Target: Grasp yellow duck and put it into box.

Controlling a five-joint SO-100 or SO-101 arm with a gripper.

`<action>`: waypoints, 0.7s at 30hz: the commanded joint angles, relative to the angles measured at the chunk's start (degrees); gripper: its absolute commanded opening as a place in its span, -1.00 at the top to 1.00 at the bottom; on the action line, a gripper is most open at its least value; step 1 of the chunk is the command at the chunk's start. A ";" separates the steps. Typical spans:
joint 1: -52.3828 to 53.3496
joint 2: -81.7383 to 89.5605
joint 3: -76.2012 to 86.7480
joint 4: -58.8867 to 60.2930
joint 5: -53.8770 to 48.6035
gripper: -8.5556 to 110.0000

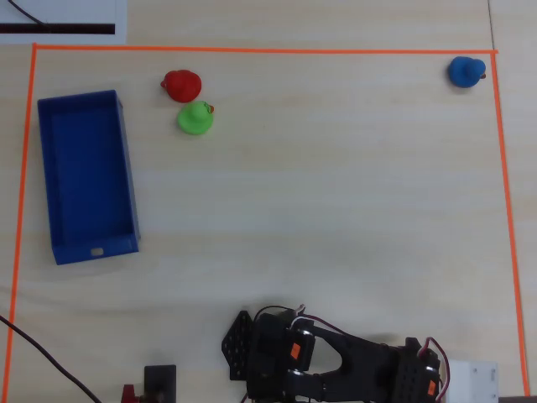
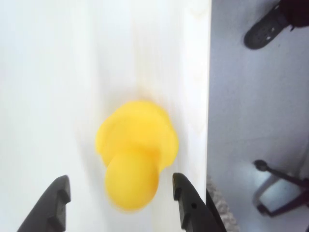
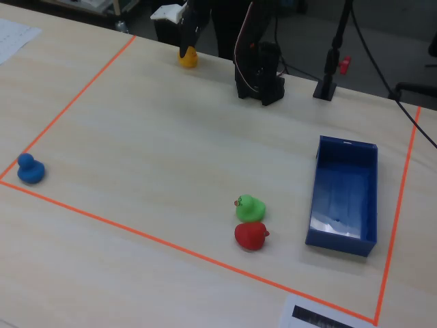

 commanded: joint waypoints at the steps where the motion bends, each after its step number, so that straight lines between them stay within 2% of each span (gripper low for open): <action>1: 1.14 -4.22 -4.22 -3.60 -0.26 0.38; 7: 1.76 -2.55 -1.49 -2.02 -1.23 0.47; 9: 1.41 -2.29 -1.41 -0.97 -2.20 0.61; 11: 0.62 -2.37 -2.02 -0.35 -2.20 0.86; 21: -2.90 -8.88 -16.44 11.43 1.05 0.86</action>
